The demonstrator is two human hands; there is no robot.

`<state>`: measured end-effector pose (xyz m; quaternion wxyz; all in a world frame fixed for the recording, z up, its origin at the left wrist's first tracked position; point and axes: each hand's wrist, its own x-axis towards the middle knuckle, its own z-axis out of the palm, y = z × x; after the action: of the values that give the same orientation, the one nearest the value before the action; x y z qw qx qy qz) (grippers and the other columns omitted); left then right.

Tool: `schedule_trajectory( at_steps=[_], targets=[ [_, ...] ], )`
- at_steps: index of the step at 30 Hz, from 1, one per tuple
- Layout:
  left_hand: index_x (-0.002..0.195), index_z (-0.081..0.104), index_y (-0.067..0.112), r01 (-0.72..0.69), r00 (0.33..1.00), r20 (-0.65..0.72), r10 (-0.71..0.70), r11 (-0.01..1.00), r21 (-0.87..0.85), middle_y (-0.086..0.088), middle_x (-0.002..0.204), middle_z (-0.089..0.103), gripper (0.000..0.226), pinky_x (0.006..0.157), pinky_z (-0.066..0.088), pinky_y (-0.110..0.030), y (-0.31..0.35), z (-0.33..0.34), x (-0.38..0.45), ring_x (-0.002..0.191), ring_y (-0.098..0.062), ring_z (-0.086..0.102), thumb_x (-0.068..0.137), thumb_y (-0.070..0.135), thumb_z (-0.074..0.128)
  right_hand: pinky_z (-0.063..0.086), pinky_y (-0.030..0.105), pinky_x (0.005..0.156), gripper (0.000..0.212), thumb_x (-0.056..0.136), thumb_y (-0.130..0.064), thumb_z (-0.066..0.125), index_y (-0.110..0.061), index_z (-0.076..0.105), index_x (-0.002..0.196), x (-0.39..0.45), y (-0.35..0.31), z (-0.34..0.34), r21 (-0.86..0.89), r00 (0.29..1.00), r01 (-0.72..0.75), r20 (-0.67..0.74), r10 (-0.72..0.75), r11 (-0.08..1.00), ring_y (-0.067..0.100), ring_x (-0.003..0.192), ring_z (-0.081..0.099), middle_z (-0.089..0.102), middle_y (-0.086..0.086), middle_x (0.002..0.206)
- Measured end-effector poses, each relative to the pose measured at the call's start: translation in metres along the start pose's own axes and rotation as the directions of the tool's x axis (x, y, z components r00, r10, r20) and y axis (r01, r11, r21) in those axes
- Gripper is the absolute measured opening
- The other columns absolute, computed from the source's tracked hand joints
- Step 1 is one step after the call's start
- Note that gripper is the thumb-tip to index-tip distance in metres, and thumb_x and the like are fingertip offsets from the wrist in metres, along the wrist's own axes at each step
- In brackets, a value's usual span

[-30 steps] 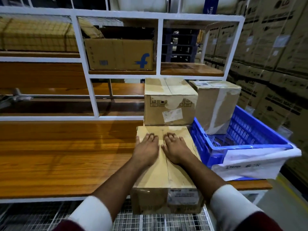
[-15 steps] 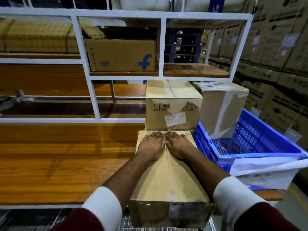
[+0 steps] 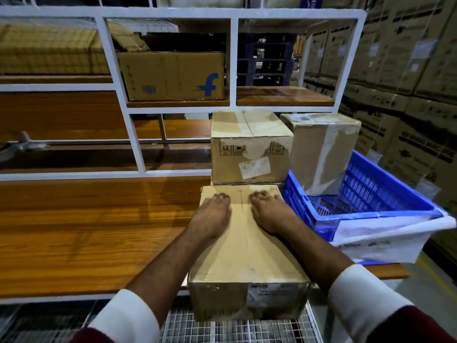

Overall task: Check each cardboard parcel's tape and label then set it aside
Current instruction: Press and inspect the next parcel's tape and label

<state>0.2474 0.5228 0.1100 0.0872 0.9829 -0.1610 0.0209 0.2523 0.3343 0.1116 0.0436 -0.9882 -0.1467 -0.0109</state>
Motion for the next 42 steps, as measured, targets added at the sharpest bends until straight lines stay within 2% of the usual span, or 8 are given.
schedule_trajectory(
  at_steps=[4,10,16,22,26,30,35,42],
  targets=[
    [0.154,0.025,0.016,-0.125,0.992,0.012,0.125,0.992,0.018,-0.005,0.160,0.026,0.052,0.120,0.018,-0.039,0.022,0.014,-0.007,0.148,-0.019,0.021,0.105,0.033,0.030,0.023,0.047,0.117,0.053,0.105,-0.031,0.027,-0.010,0.028,0.153,-0.011,-0.024,0.016,-0.028,0.998,0.055,-0.009,-0.055,0.998,0.025,0.147,0.023,0.029,0.009,0.159],
    [0.154,0.025,0.018,-0.091,0.996,0.002,0.091,0.995,0.030,-0.003,0.161,0.026,0.052,0.121,0.019,-0.037,0.019,0.013,-0.010,0.148,-0.017,0.021,0.105,0.035,0.029,0.021,0.045,0.119,0.053,0.105,-0.031,0.026,-0.011,0.026,0.154,-0.012,-0.023,0.014,-0.009,0.999,0.035,-0.002,-0.035,0.999,0.024,0.148,0.021,0.026,0.009,0.161],
    [0.150,0.034,0.016,0.046,0.993,-0.109,-0.047,0.999,-0.012,-0.004,0.157,0.034,0.048,0.117,0.026,-0.035,-0.011,0.007,-0.045,0.144,-0.017,0.030,0.104,0.032,0.036,0.018,0.046,0.120,0.056,0.106,-0.035,0.024,-0.010,0.019,0.156,-0.048,0.003,0.003,0.035,0.993,-0.111,0.044,0.109,0.993,0.023,0.151,0.016,0.019,0.009,0.163],
    [0.153,0.027,0.015,0.070,0.993,-0.093,-0.069,0.997,0.011,-0.004,0.159,0.028,0.051,0.119,0.018,-0.035,-0.008,0.006,-0.053,0.147,-0.019,0.023,0.105,0.032,0.032,0.003,0.053,0.122,0.056,0.105,-0.038,0.019,-0.015,0.020,0.156,-0.060,0.003,0.008,-0.001,0.994,-0.109,-0.004,0.109,0.994,0.019,0.151,0.014,0.020,0.004,0.163],
    [0.147,0.039,0.018,0.018,0.994,-0.111,-0.017,1.000,0.013,-0.003,0.154,0.039,0.045,0.118,0.025,-0.035,0.007,-0.002,-0.062,0.142,-0.017,0.033,0.104,0.031,0.037,0.013,0.051,0.121,0.053,0.106,-0.036,0.024,-0.016,0.025,0.155,-0.071,-0.014,-0.012,-0.011,0.998,-0.040,0.047,0.040,0.999,0.020,0.149,0.021,0.024,0.005,0.162],
    [0.154,0.027,0.021,-0.120,0.993,-0.014,0.120,0.993,-0.010,-0.001,0.162,0.023,0.051,0.122,0.017,-0.036,0.030,0.006,-0.079,0.149,-0.016,0.019,0.105,0.034,0.034,0.017,0.047,0.121,0.053,0.106,-0.034,0.024,-0.017,0.021,0.156,-0.084,-0.034,-0.003,0.003,0.994,0.063,0.091,-0.063,0.998,0.021,0.151,0.016,0.019,0.004,0.164],
    [0.155,0.024,0.019,-0.120,0.993,0.009,0.120,0.992,0.037,-0.002,0.162,0.021,0.052,0.122,0.015,-0.033,0.030,0.009,-0.076,0.149,-0.015,0.017,0.106,0.036,0.029,0.013,0.043,0.121,0.053,0.106,-0.035,0.022,-0.020,0.020,0.157,-0.085,-0.031,0.002,0.032,0.996,0.053,0.069,-0.055,0.998,0.019,0.151,0.013,0.018,0.001,0.164],
    [0.154,0.029,0.018,-0.073,0.993,-0.094,0.075,0.997,0.027,-0.001,0.160,0.027,0.051,0.118,0.013,-0.027,0.010,0.001,-0.112,0.148,-0.015,0.021,0.106,0.034,0.031,0.022,0.044,0.120,0.053,0.106,-0.033,0.029,-0.015,0.025,0.155,-0.114,-0.015,-0.001,0.040,0.996,-0.072,0.052,0.070,0.997,0.020,0.149,0.021,0.025,0.003,0.162]
  ],
)
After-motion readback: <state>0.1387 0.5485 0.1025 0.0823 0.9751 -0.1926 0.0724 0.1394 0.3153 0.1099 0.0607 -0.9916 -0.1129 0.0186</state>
